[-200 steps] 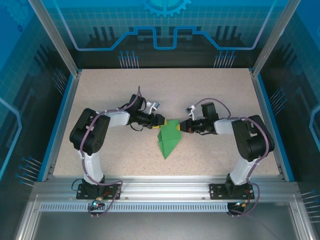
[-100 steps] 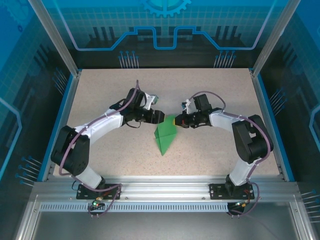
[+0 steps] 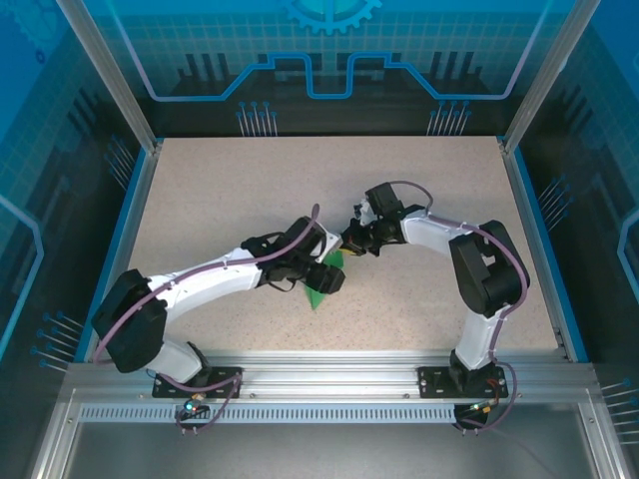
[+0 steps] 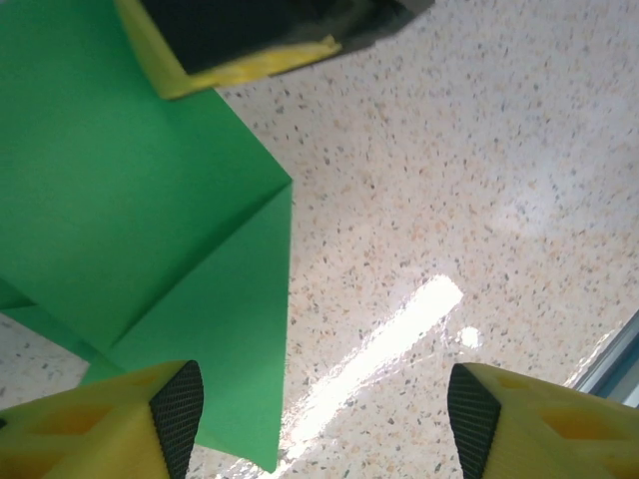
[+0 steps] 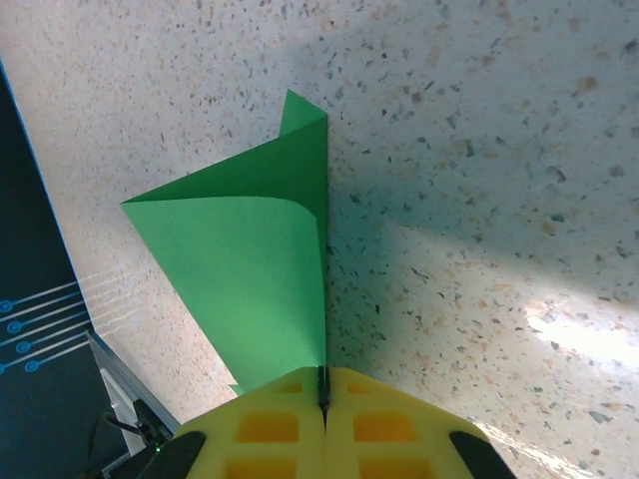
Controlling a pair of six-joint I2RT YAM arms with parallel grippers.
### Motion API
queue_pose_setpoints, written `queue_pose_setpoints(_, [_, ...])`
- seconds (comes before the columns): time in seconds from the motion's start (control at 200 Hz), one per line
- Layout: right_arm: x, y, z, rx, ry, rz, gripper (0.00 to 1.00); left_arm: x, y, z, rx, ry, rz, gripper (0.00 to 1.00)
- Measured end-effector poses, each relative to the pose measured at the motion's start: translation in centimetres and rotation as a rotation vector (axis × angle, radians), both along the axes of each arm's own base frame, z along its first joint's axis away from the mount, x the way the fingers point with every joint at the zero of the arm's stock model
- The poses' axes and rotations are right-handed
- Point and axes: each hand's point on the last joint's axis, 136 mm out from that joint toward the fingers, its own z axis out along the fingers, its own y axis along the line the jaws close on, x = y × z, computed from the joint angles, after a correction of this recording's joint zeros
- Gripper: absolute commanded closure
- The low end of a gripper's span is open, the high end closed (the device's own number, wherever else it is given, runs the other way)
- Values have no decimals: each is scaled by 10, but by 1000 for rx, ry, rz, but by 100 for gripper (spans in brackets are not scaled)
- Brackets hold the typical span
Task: Fold a paper plane with a square sheet of paper (fold left side to right side)
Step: Fold the wing for the fifth time at the center of the table.
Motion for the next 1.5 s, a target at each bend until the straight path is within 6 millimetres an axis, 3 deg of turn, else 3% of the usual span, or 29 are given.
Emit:
queue_pose_setpoints(0.255, [1,6,3,-11,11,-8,100,-6,3,-41,143,30,-2,30])
queue_pose_setpoints(0.415, [0,7,2,-15,15,-6,100,-6,8,-56,226,24,5,30])
queue_pose_setpoints(0.73, [-3,9,-2,-31,34,-1,100,3,12,-64,315,-21,28,36])
queue_pose_setpoints(1.501, [-4,7,-8,-53,52,-3,100,3,19,-75,372,-18,55,68])
